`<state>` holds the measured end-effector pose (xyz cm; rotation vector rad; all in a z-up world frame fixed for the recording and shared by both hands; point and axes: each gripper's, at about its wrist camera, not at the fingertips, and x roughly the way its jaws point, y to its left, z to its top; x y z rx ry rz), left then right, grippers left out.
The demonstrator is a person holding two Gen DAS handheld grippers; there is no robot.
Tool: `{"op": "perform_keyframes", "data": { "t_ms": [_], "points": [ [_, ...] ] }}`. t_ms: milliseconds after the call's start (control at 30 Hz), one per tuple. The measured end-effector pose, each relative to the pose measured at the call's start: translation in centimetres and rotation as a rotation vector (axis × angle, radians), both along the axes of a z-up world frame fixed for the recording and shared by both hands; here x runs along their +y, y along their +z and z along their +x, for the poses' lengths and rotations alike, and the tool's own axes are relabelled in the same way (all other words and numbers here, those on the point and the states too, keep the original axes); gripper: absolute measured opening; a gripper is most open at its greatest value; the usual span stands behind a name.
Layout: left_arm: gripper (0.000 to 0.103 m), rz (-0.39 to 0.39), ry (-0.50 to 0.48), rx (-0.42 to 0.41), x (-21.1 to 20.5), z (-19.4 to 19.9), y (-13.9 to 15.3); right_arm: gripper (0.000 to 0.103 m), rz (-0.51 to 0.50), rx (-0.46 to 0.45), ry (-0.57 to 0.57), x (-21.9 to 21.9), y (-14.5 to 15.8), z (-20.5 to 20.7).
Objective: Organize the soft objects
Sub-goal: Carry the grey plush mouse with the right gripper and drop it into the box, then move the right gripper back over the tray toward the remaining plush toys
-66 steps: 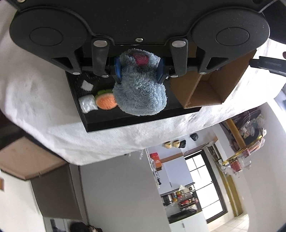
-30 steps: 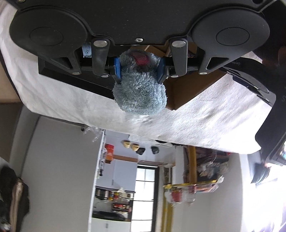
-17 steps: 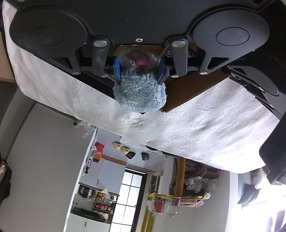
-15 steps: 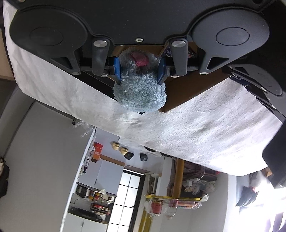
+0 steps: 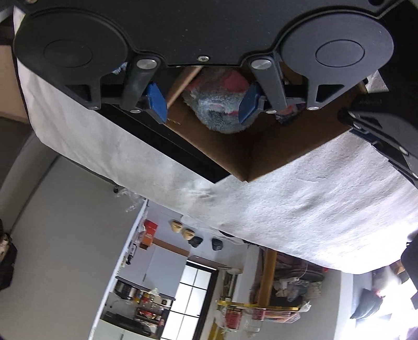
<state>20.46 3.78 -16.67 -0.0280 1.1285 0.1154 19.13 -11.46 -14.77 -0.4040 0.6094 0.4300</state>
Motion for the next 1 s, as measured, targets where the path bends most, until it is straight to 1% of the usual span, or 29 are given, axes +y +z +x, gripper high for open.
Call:
{"op": "perform_keyframes", "data": {
  "t_ms": [167,367,467,600,633,833,933,1000],
  "points": [
    [0.013,0.031,-0.006,0.002,-0.6,-0.2,0.3,0.061,0.011,0.004,-0.038,-1.5,-0.2,-0.5],
    [0.015,0.094,-0.01,-0.008,-1.3,-0.7,0.9,0.063,0.046,0.018,-0.082,-3.2,-0.3,-1.0],
    [0.02,0.131,-0.006,-0.021,-1.8,-1.0,1.2,0.07,0.079,0.013,-0.105,-4.1,-0.1,-1.3],
    [0.032,0.178,-0.009,-0.053,-2.7,-1.4,1.9,0.072,0.128,0.019,-0.137,-5.5,-0.1,-1.7],
    [0.037,0.195,-0.014,-0.062,-3.1,-1.6,2.1,0.073,0.137,0.019,-0.143,-5.9,-0.2,-1.8],
    [0.055,0.291,-0.037,-0.124,-4.9,-2.4,3.0,0.075,0.185,0.028,-0.18,-8.3,-1.1,-2.4],
    [0.059,0.332,-0.037,-0.122,-5.5,-2.4,3.1,0.075,0.207,0.035,-0.197,-9.6,-1.5,-2.5],
    [0.06,0.36,-0.041,-0.118,-6.0,-2.4,3.2,0.076,0.223,0.033,-0.204,-10.4,-1.7,-2.4]
  ]
}}
